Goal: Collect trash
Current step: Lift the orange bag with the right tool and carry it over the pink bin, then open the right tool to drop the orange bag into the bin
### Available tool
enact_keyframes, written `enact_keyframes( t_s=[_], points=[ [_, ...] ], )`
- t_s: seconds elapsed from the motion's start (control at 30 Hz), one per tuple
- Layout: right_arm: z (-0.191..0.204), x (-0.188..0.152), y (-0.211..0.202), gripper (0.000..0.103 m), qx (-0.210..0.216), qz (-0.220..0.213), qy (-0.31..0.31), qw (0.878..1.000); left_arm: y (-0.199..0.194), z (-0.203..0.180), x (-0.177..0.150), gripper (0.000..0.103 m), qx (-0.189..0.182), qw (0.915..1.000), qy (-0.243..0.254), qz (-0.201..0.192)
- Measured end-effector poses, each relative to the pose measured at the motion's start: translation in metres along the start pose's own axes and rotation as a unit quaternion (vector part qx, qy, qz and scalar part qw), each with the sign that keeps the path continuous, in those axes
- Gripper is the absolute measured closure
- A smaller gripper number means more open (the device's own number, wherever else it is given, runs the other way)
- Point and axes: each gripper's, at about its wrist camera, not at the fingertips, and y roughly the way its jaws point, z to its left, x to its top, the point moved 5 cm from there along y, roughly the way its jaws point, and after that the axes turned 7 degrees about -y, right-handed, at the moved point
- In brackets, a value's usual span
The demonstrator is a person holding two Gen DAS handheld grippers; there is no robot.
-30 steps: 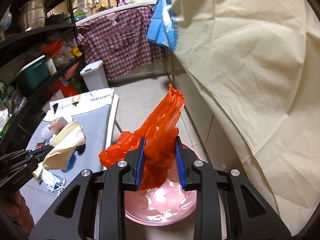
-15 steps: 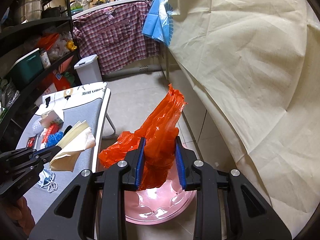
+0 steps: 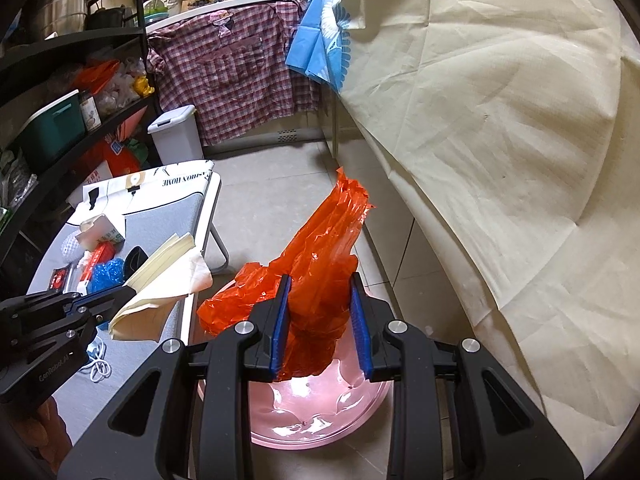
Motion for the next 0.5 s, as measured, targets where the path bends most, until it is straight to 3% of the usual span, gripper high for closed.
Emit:
enact_keyframes(
  t_s=[0.13,0.2,0.27,0.5],
  points=[
    [-0.005,-0.001,0.002,0.063,-0.009,0.006,0.005,1.000,0.004,-0.003,0.001,0.097,-0.011,0.9999,0.000,0.004],
    [-0.007,-0.002,0.003,0.055,-0.009,0.007,0.008,1.000,0.005,-0.003,0.001,0.082,-0.016,0.9999,-0.004,0.005],
    [-0.009,-0.003,0.003,0.045,-0.014,0.008,0.008,1.000,0.004,-0.002,0.002,0.076,-0.018,0.9998,-0.008,0.004],
    [-0.010,-0.002,-0.001,0.044,-0.014,0.000,0.009,1.000,-0.005,0.001,0.002,0.076,-0.015,0.9998,-0.007,-0.008]
  ],
)
